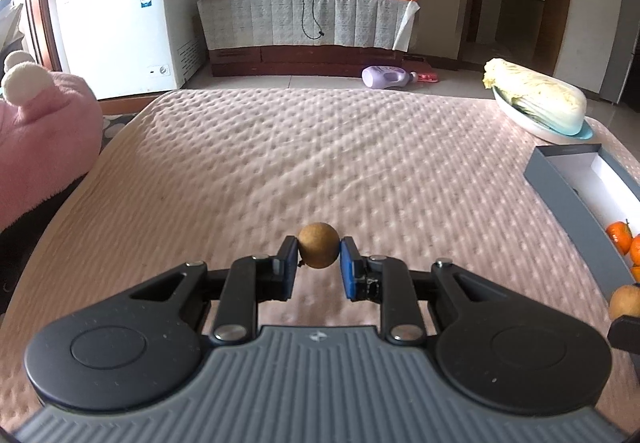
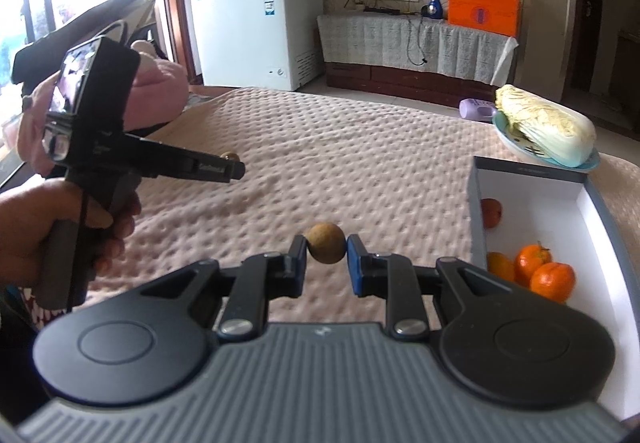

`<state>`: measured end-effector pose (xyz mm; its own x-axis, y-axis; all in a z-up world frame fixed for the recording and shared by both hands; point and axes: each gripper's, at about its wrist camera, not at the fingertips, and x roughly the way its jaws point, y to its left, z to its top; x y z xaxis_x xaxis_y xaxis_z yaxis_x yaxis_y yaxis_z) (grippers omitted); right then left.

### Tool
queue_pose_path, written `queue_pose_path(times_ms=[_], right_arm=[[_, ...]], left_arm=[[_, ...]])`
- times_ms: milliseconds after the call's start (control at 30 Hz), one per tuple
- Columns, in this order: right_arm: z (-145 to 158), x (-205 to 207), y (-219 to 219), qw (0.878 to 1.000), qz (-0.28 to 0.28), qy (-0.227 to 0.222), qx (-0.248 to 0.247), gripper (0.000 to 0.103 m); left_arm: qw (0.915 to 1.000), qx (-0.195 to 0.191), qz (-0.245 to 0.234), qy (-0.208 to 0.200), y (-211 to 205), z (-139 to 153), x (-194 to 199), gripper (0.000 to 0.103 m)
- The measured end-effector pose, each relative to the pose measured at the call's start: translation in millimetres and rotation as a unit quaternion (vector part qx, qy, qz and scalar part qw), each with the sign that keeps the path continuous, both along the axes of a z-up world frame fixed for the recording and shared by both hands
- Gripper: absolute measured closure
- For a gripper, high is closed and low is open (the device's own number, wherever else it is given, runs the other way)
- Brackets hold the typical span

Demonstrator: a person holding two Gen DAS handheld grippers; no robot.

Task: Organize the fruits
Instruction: 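Carry both brown longans over the box with both grippers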

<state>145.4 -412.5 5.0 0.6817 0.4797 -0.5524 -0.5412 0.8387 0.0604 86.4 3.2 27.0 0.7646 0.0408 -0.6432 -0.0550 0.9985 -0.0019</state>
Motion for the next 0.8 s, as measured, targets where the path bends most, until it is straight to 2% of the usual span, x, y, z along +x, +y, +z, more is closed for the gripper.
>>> queue_pose_path(times_ms=[800], right_arm=[[10.0,5.6,-77.2,0.997,-0.06,-0.014,-0.036,0.079]], left_arm=[[0.998,-0.01,-0.061,-0.014,-76.8,13.2,9.0,0.076]])
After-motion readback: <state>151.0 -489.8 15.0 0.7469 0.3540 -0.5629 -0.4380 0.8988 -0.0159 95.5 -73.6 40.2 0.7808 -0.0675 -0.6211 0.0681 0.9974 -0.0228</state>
